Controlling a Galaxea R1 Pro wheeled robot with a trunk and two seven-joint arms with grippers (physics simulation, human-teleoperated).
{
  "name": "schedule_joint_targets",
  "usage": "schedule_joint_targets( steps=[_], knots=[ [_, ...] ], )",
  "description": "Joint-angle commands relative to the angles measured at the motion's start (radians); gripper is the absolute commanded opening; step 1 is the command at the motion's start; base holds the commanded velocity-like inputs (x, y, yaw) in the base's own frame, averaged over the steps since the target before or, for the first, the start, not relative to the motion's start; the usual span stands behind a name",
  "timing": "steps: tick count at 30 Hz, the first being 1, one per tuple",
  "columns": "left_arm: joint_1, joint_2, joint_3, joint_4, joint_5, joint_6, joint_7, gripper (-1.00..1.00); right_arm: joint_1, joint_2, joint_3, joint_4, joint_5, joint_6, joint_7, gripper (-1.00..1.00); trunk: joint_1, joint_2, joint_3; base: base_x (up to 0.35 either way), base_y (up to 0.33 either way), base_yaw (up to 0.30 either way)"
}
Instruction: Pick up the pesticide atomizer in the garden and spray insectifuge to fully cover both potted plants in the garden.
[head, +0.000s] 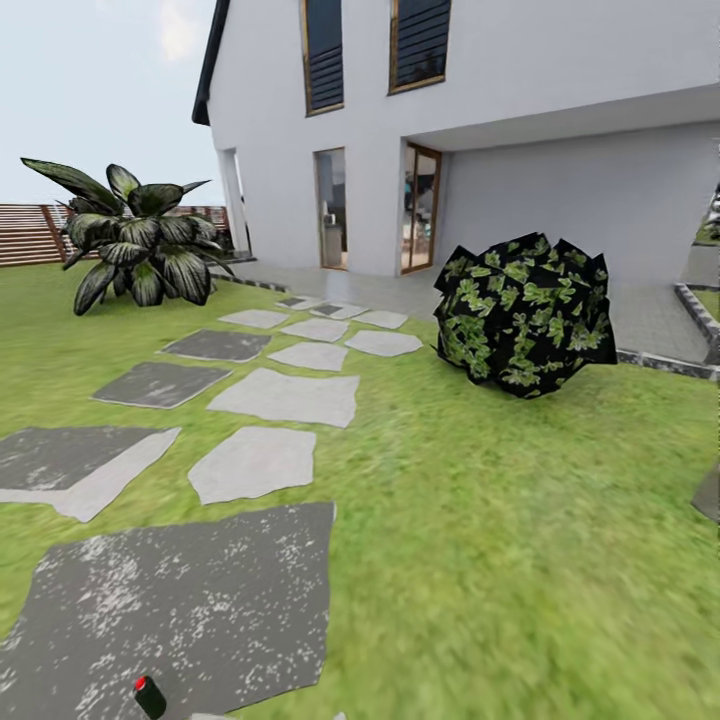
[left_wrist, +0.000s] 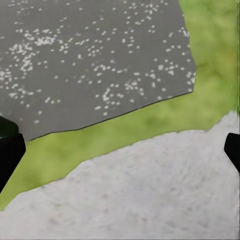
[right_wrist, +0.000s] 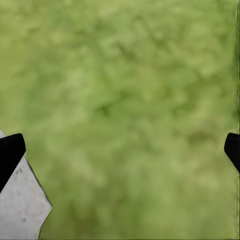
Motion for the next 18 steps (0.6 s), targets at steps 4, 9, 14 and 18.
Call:
schedule_joint_targets(
  steps=[4,9,14,18],
  knots=[
    [0.0,0.0,0.0,0.0,-0.009,-0.003,0.001,1.0,-0.001,0.0,0.001,0.001,0.001,-0.003,0.001,1.0,0.0,0.0,-0.001,0.187,-0.231,-0.003],
    [0.0,0.0,0.0,0.0,-0.009,-0.003,0.001,1.0,0.0,0.0,0.001,0.001,0.001,-0.003,0.001,1.0,0.0,0.0,-0.001,0.187,-0.231,0.0],
    [0.0,0.0,0.0,0.0,-0.009,-0.003,0.001,1.0,0.0,0.0,0.001,0.002,0.001,-0.003,0.001,1.0,0.0,0.0,-0.001,0.187,-0.231,0.0],
    [0.0,0.0,0.0,0.0,-0.009,-0.004,0.001,1.0,0.0,0.0,0.001,0.002,0.001,-0.003,0.001,1.0,0.0,0.0,-0.001,0.187,-0.231,0.0]
  ],
)
